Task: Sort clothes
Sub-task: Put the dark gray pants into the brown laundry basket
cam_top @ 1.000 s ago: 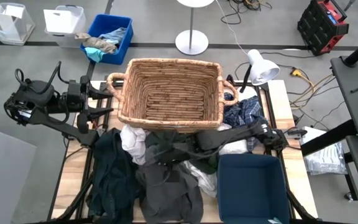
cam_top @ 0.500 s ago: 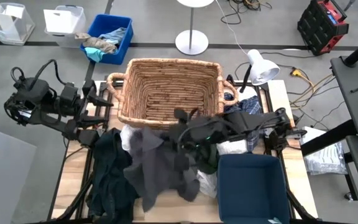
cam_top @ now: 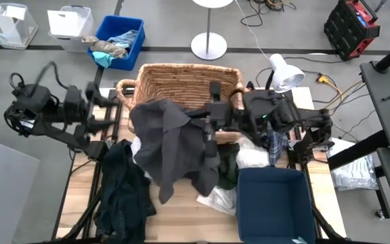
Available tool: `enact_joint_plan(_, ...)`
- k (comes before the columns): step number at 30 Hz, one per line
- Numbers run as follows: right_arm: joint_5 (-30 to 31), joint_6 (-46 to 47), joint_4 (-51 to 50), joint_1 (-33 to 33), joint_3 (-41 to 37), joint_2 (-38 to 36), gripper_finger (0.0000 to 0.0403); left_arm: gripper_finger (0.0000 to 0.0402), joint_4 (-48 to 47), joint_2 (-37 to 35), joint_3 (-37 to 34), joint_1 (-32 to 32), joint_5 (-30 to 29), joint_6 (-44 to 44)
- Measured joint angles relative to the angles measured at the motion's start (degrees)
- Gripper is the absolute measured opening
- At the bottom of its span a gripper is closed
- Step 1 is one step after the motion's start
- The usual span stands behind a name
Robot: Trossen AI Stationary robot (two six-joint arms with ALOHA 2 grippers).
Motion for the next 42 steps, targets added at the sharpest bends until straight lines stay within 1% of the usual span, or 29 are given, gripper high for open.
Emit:
enact_joint_plan(1,-0.5,-0.9,0.0,-0.2,0.0,-0.4,0.0013,0.0264,0.4,-0.3,0.0,0.0,-2.4,0.0)
enact_joint_plan(2,-1.0,-1.6,0.0,-0.4,0.0,-0.9,0.0013,0.0266,1.2,-0.5,0.0,0.0,-3.3,0.1)
enact_joint_plan(5,-1.6,-3.1,0.0,-1.0,0.0,-2.0,0.0013,0.027,3.9,-0.5,0.0,0.0,-1.9,1.1)
enact_joint_plan(8,-1.6,-4.4,0.1,-1.4,0.0,-2.7,0.0013,0.0271,5.0,0.1,0.0,0.1,-1.9,1.4)
enact_joint_plan(13,-1.7,-6.5,0.0,-1.6,0.0,-2.9,0.0013,0.0271,5.0,2.6,0.0,0.3,-4.5,2.8)
enact_joint_plan(16,-1.8,-6.8,0.1,-1.7,0.0,-2.9,0.0013,0.0271,5.0,4.7,0.0,1.2,-8.2,4.9)
enact_joint_plan(19,-2.0,-6.9,0.1,-1.8,0.0,-3.0,0.0013,0.0271,5.2,6.1,0.0,2.6,-8.3,6.8)
enact_joint_plan(23,-3.0,-7.0,0.0,-1.8,0.0,-3.1,0.0013,0.0271,5.6,7.4,0.0,4.4,-5.5,7.4)
enact_joint_plan(27,-3.2,-7.0,0.0,-1.8,0.0,-3.3,0.0013,0.027,5.6,8.3,0.0,6.8,-4.5,7.4)
enact_joint_plan(34,-3.2,-7.3,-0.4,-1.8,0.0,-3.7,0.0013,0.0264,5.9,10.8,0.0,13.1,5.9,7.5)
enact_joint_plan(39,-3.2,-7.3,-0.6,-1.8,0.0,-4.0,0.0013,0.0237,7.4,13.3,0.0,16.1,12.8,8.6)
enact_joint_plan(42,-3.2,-7.4,-1.0,-1.8,0.0,-4.2,0.0013,0.0208,7.7,14.3,0.0,16.4,13.3,9.9)
